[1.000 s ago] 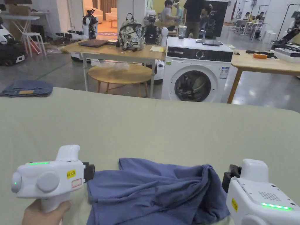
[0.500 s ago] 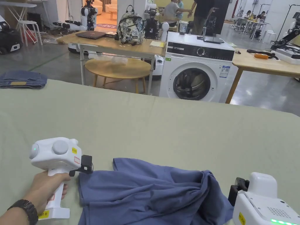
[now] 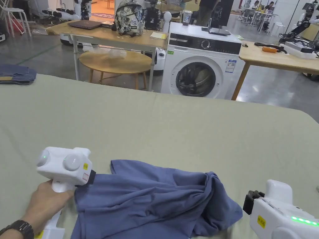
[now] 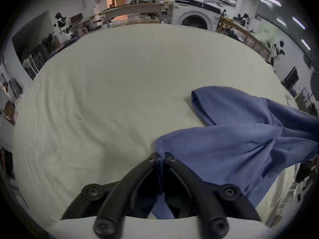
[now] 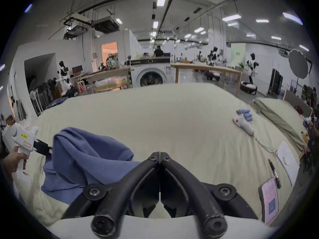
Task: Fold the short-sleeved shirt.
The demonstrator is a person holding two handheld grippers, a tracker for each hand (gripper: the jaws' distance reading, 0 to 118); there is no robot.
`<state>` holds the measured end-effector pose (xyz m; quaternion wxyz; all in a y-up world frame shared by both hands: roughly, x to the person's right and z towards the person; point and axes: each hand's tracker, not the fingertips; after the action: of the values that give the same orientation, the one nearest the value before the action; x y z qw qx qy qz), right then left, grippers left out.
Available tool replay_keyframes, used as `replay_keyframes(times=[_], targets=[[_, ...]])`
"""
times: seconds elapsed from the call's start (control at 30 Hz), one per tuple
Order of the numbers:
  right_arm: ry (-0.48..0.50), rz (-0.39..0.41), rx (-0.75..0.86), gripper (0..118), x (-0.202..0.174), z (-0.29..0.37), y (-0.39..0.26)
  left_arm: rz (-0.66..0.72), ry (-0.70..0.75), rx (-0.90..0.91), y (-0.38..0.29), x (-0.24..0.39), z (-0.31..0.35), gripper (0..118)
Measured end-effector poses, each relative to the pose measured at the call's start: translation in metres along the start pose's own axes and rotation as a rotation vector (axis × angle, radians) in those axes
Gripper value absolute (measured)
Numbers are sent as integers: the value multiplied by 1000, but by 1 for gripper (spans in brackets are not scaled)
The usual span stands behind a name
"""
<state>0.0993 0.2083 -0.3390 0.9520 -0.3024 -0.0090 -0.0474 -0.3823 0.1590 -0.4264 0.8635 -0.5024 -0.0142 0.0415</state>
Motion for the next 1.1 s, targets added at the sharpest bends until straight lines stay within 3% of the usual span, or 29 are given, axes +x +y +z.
replay_keyframes(times=[0.1,0.2,0.23,0.3,0.37,0.4,0.6,0.63,0.67,0.7,0.73,0.77,0.87,1.1], targets=[[56,-32,-108,0,17,-29,10,15,-30,58,-9,-4,16,0],[29,-27,-230,4,22,-55,19,29,-49,98,-19,-9,34,0],[34,-29,-269,23,22,-64,21,32,-56,106,-25,-5,44,0],[53,-52,-370,28,27,-86,24,42,-61,128,-32,-7,55,0],[50,-87,-418,61,29,-102,22,43,-66,134,-37,-7,62,0],[44,-92,-443,69,29,-110,22,42,-69,137,-40,-6,65,0],[118,-116,-602,68,16,-134,3,60,-75,159,-49,-8,73,0],[112,-95,-593,61,12,-133,0,61,-76,159,-49,-8,74,0],[83,-32,-566,49,7,-131,-2,59,-75,161,-51,-7,75,0],[87,-19,-541,35,5,-129,-3,58,-75,163,-52,-7,76,0],[104,-47,-535,14,7,-129,-5,58,-76,165,-53,-7,77,0],[108,-72,-533,9,8,-128,-5,58,-76,165,-50,-9,74,0],[110,-110,-431,8,14,-110,-2,62,-79,185,-50,-12,80,0],[44,-45,-166,7,24,-54,40,70,-59,291,-40,-19,119,0]])
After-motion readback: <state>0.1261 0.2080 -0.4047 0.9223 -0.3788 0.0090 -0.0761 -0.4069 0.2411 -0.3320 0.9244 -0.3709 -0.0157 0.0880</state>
